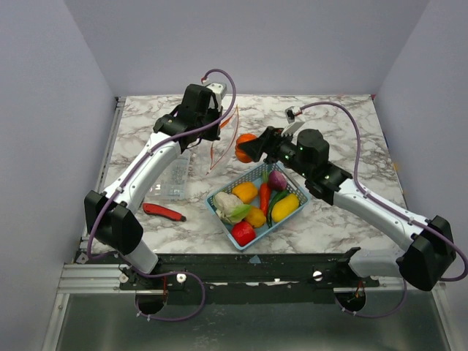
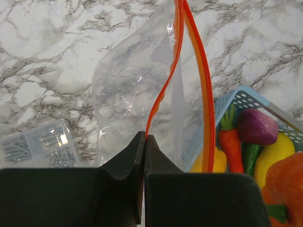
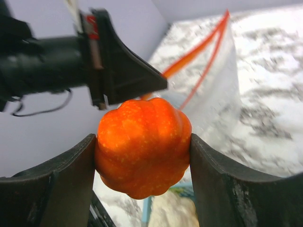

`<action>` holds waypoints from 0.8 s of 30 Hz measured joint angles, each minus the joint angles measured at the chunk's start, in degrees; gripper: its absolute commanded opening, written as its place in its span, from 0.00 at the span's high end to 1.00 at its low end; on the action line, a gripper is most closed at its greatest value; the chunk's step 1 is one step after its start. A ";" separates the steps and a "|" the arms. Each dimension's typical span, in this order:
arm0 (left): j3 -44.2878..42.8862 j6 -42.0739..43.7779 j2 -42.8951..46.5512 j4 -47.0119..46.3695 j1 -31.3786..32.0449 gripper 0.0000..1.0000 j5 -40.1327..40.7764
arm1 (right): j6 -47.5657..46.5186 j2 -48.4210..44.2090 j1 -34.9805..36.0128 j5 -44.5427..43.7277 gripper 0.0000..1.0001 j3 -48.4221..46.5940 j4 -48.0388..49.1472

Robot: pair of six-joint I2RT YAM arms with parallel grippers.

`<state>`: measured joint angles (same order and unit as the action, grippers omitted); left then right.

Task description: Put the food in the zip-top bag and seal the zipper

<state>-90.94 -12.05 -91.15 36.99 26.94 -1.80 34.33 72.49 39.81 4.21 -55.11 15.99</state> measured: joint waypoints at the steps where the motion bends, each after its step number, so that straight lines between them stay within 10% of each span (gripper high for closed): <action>1: 0.00 -0.07 0.00 0.00 -0.02 1.00 -0.22 | 0.09 0.35 0.00 0.68 0.99 0.26 2.97; 24: 0.00 -4.09 0.00 0.50 -1.44 1.00 -3.85 | 7.93 17.94 -0.07 -0.15 0.99 5.38 35.34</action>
<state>-90.94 -16.14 -91.15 37.50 25.50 -5.65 42.26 90.43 39.75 4.05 -49.74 51.33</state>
